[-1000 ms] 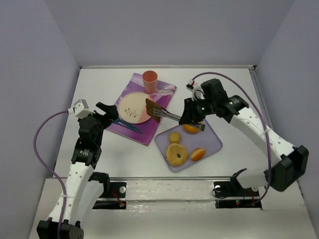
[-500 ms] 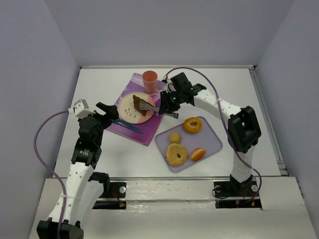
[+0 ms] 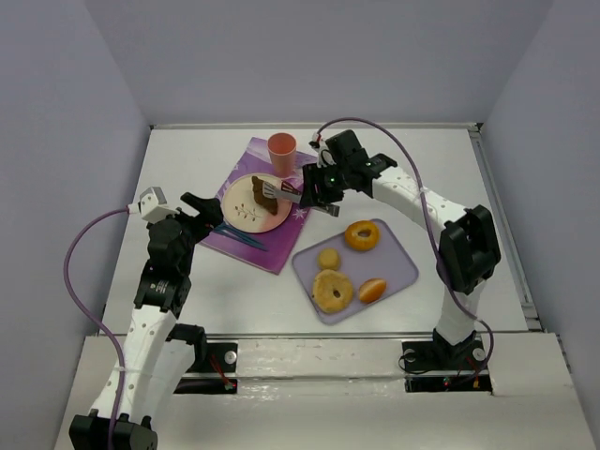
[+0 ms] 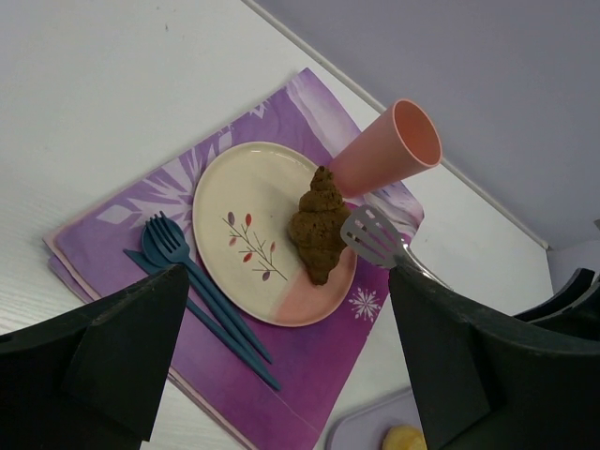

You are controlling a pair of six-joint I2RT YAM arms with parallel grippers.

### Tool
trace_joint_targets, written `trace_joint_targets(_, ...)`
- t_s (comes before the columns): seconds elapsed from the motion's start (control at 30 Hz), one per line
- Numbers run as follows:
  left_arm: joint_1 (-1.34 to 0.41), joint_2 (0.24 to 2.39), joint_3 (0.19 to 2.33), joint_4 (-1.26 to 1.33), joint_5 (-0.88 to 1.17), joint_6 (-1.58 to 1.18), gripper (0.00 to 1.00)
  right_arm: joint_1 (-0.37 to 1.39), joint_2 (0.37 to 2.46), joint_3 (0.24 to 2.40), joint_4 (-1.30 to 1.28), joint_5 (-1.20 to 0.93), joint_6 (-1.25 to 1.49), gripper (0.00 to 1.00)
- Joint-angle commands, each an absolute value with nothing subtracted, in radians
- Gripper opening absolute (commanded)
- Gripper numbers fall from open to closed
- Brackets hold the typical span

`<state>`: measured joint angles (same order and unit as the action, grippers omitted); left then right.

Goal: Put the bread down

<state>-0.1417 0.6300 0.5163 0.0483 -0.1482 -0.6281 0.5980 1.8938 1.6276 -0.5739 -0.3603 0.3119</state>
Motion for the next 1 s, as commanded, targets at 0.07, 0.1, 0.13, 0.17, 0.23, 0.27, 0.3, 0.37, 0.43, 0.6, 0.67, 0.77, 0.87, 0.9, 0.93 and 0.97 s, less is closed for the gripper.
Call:
trace_joint_targets(0.07, -0.133, 0.614, 0.515, 0.086, -0.144, -0.612, 0.99, 0.607, 1.787, 1.658, -0.575, -0.289, 0.288, 0.56)
trace_joint_targets(0.1, -0.133, 0.612, 0.515, 0.086, -0.144, -0.612, 0.99, 0.607, 1.778, 1.651, -0.575, -0.273, 0.291, 0.54)
trace_joint_targets(0.13, -0.133, 0.609, 0.515, 0.084, -0.144, -0.612, 0.99, 0.607, 1.751, 1.643, -0.575, -0.252, 0.304, 0.53)
trace_joint_targets(0.17, -0.133, 0.607, 0.515, 0.081, -0.146, -0.612, 0.99, 0.607, 1.735, 1.634, -0.577, -0.206, 0.311, 0.52)
trace_joint_targets(0.23, -0.133, 0.600, 0.517, 0.075, -0.149, -0.611, 0.99, 0.592, 1.662, 1.579, -0.577, -0.135, 0.346, 0.48)
trace_joint_targets(0.27, -0.133, 0.597, 0.517, 0.074, -0.149, -0.611, 0.99, 0.581, 1.626, 1.516, -0.578, -0.111, 0.363, 0.47)
trace_joint_targets(0.3, -0.133, 0.594, 0.517, 0.072, -0.150, -0.611, 0.99, 0.568, 1.588, 1.478, -0.578, -0.085, 0.382, 0.47)
trace_joint_targets(0.37, -0.133, 0.580, 0.514, 0.071, -0.158, -0.614, 0.99, 0.514, 1.451, 1.395, -0.584, 0.009, 0.434, 0.45)
trace_joint_targets(0.43, -0.133, 0.572, 0.514, 0.066, -0.161, -0.615, 0.99, 0.433, 1.363, 1.294, -0.616, 0.089, 0.466, 0.45)
trace_joint_targets(0.6, -0.133, 0.555, 0.511, 0.064, -0.160, -0.618, 0.99, 0.270, 1.191, 1.157, -0.750, 0.302, 0.509, 0.45)
trace_joint_targets(0.67, -0.133, 0.551, 0.511, 0.060, -0.166, -0.618, 0.99, 0.204, 1.186, 1.076, -0.759, 0.304, 0.517, 0.45)
trace_joint_targets(0.77, -0.133, 0.551, 0.512, 0.058, -0.169, -0.618, 0.99, 0.146, 1.216, 1.024, -0.764, 0.305, 0.535, 0.45)
trace_joint_targets(0.87, -0.133, 0.552, 0.512, 0.057, -0.173, -0.618, 0.99, 0.100, 1.265, 0.976, -0.761, 0.377, 0.557, 0.45)
trace_joint_targets(0.9, -0.133, 0.552, 0.512, 0.057, -0.173, -0.618, 0.99, 0.089, 1.278, 0.968, -0.762, 0.400, 0.563, 0.45)
trace_joint_targets(0.93, -0.133, 0.555, 0.512, 0.057, -0.173, -0.620, 0.99, 0.068, 1.291, 0.959, -0.765, 0.419, 0.564, 0.45)
trace_joint_targets(0.97, -0.133, 0.555, 0.512, 0.057, -0.173, -0.620, 0.99, 0.058, 1.298, 0.951, -0.770, 0.425, 0.571, 0.46)
